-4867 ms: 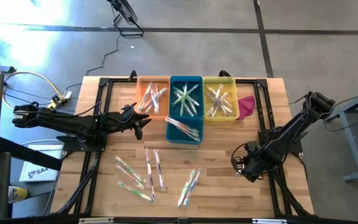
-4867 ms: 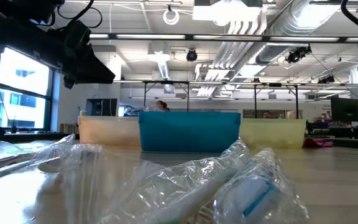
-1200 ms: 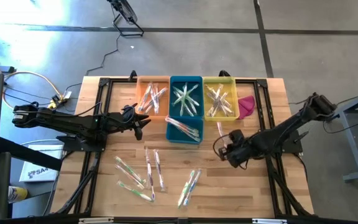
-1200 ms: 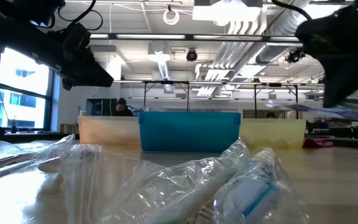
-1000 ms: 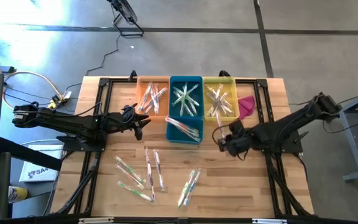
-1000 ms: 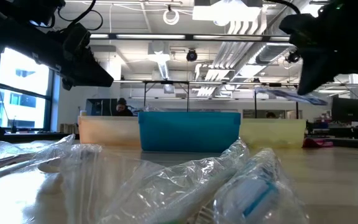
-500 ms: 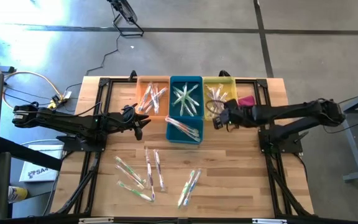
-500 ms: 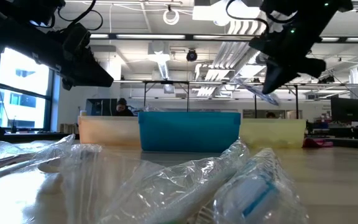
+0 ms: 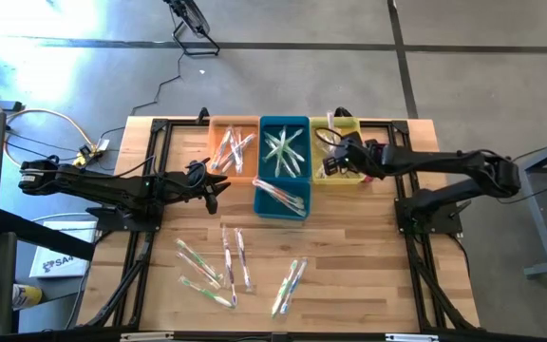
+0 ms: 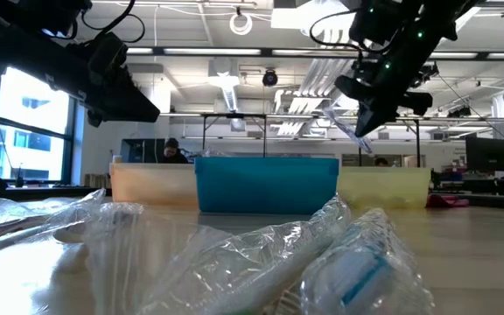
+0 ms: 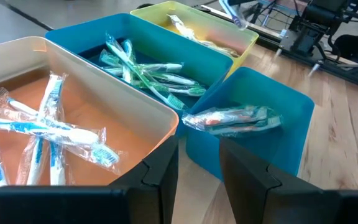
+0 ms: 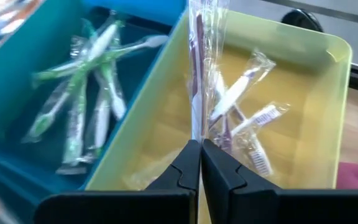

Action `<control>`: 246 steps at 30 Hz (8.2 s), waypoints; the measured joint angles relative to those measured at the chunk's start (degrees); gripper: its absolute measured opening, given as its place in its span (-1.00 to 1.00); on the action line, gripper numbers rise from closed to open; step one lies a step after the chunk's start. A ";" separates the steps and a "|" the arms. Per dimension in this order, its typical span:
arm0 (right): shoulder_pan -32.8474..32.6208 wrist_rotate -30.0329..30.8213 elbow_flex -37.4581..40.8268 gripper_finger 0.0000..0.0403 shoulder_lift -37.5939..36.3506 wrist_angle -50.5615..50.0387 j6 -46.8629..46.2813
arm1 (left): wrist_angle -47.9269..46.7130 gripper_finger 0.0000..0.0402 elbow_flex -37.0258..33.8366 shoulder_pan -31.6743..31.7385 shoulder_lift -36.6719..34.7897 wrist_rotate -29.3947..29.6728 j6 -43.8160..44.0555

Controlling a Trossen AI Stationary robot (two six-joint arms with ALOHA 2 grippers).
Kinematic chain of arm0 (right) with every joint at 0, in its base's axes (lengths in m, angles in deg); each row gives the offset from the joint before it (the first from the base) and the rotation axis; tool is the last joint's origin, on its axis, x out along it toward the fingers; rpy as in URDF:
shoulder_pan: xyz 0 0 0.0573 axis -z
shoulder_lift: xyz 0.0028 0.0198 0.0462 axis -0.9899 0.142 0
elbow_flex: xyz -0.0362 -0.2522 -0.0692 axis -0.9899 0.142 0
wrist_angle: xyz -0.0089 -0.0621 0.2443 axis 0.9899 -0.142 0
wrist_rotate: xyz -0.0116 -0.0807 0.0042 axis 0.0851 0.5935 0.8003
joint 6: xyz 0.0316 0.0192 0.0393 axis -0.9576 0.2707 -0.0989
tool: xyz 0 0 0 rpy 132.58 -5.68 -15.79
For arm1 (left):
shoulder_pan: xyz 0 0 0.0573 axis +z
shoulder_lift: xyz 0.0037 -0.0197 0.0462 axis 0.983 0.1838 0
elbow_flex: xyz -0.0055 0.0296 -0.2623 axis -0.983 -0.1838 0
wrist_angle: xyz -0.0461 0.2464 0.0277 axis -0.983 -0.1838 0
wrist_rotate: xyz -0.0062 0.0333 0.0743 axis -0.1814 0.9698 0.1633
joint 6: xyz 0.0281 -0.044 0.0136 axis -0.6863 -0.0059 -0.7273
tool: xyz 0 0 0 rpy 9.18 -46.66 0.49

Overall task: Pick & Place Toothbrushes
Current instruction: Put the violet toothbrush into the yellow bin, then put the blue toothbrush into the orange bin

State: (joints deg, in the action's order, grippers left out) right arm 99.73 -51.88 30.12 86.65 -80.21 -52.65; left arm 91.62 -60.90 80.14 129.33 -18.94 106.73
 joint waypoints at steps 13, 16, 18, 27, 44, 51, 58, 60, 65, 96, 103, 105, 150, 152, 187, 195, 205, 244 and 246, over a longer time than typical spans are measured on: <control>5.15 -0.02 0.02 -0.98 10.51 0.06 1.10 | 0.00 -0.44 0.00 0.00 0.00 0.01 0.00; 5.95 0.00 0.02 -0.98 12.75 0.08 1.07 | 0.00 -0.44 0.00 0.00 -0.01 -0.01 -0.01; 6.33 -0.16 0.04 -0.98 14.00 0.08 1.15 | 0.00 -0.44 0.00 0.00 0.00 0.01 0.01; 6.14 -0.61 0.07 -0.92 15.89 0.10 1.44 | 0.00 -0.44 -0.01 0.01 0.00 0.01 -0.01; 6.12 -8.13 0.07 -0.46 12.73 0.11 4.23 | 0.00 -0.44 0.00 0.00 0.01 0.01 0.00; 6.07 -11.23 0.07 -0.56 7.09 0.08 4.64 | 0.00 -0.44 0.00 0.00 0.01 0.01 -0.01; 5.40 -11.21 0.07 -0.64 -1.05 0.56 6.15 | -0.02 -0.44 -0.01 0.00 0.00 0.01 -0.01; 5.00 -11.23 0.07 -0.65 -3.28 0.54 6.17 | -0.01 -0.44 0.00 0.00 -0.01 0.01 -0.01; 3.33 -14.52 0.07 -0.65 -7.70 1.16 6.17 | -0.06 -0.44 0.00 0.01 0.01 0.07 -1.11; -17.18 -34.16 0.02 -0.65 -5.35 38.21 36.53 | 0.00 -0.44 0.00 0.00 -0.01 -0.06 -1.44; -21.20 -29.98 0.01 -0.54 -3.37 36.96 41.71 | 0.23 -0.44 0.00 0.00 -0.01 -0.04 -1.30; -23.18 -29.33 0.00 -0.45 -2.07 37.44 44.05 | 0.33 -0.44 0.00 0.00 0.01 -0.04 -1.08; -43.33 -28.84 -17.03 -0.16 33.55 11.30 38.47 | -2.25 -0.44 0.00 0.00 0.00 -0.02 1.40; -43.16 -28.83 -17.03 -0.16 34.07 11.99 38.48 | -2.34 -0.44 0.00 0.00 0.00 -0.03 1.61; -41.46 -30.32 -14.78 -0.89 36.41 11.72 37.37 | -3.24 -0.44 0.00 0.00 -0.01 -0.01 1.74; -41.46 -33.20 -14.75 -0.90 36.35 11.29 38.40 | -3.23 -0.44 0.00 0.00 -0.01 -0.03 1.74; -41.46 -33.72 -14.51 -0.93 29.97 7.34 38.32 | -3.21 -0.44 0.00 0.00 -0.01 -0.04 1.74; -18.08 -8.25 -14.72 -0.93 9.79 22.77 44.94 | 21.14 -0.44 0.00 0.00 0.01 -1.69 -5.77; -16.73 -10.10 -14.70 -0.93 10.75 26.73 45.97 | 24.50 -0.44 0.00 0.00 0.01 -3.13 -10.17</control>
State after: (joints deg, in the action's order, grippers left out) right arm 83.00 -61.98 15.41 97.41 -53.47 -6.68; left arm 116.12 -60.90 80.14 129.34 -22.07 96.56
